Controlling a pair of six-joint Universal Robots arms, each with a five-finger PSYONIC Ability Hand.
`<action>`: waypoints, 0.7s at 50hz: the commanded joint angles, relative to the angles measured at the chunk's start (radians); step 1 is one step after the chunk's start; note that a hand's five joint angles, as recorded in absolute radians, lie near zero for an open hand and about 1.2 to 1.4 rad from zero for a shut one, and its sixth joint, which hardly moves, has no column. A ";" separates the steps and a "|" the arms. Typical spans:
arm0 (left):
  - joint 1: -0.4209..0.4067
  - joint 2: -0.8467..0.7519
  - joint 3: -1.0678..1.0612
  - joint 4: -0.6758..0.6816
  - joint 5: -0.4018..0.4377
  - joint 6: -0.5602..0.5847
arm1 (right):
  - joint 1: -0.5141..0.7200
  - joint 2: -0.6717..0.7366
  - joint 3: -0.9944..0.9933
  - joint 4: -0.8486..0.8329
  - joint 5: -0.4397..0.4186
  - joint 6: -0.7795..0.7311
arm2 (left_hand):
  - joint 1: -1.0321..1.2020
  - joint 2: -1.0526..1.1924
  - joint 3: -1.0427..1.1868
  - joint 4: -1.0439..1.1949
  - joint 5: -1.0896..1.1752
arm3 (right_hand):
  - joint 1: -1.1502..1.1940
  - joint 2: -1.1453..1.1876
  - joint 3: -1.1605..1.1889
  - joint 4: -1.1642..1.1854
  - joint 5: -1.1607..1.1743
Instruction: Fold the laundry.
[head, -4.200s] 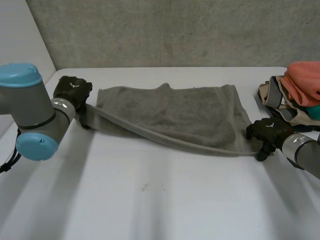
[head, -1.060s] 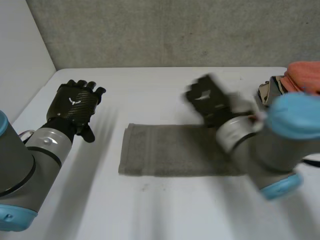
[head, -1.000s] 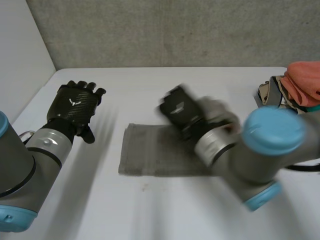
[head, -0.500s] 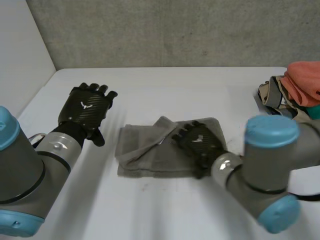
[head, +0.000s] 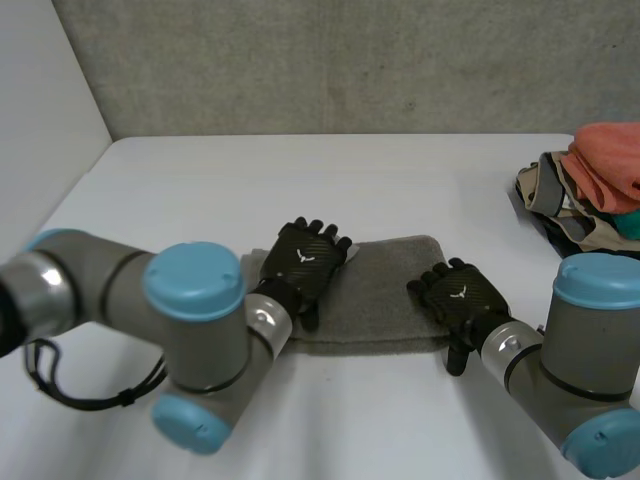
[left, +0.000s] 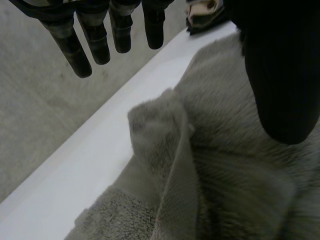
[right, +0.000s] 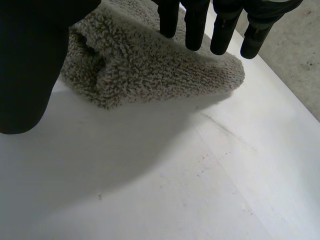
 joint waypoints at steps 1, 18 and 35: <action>0.043 -0.146 0.194 -0.004 -0.223 0.017 | 0.013 0.000 0.017 -0.021 0.004 0.003 | 0.065 0.066 0.062 0.068 0.045 | 0.021 0.016 0.018 0.027 0.009; 0.140 -0.074 0.073 -0.018 -0.319 0.021 | 0.032 -0.005 0.003 -0.044 0.020 0.008 | 0.035 0.037 0.033 0.038 0.016 | 0.659 0.653 0.655 0.664 0.646; 0.085 0.349 -0.169 -0.015 -0.302 0.010 | 0.032 -0.149 -0.056 -0.031 0.112 -0.203 | 0.018 0.019 0.015 0.021 -0.002 | 1.183 1.178 1.180 1.189 1.171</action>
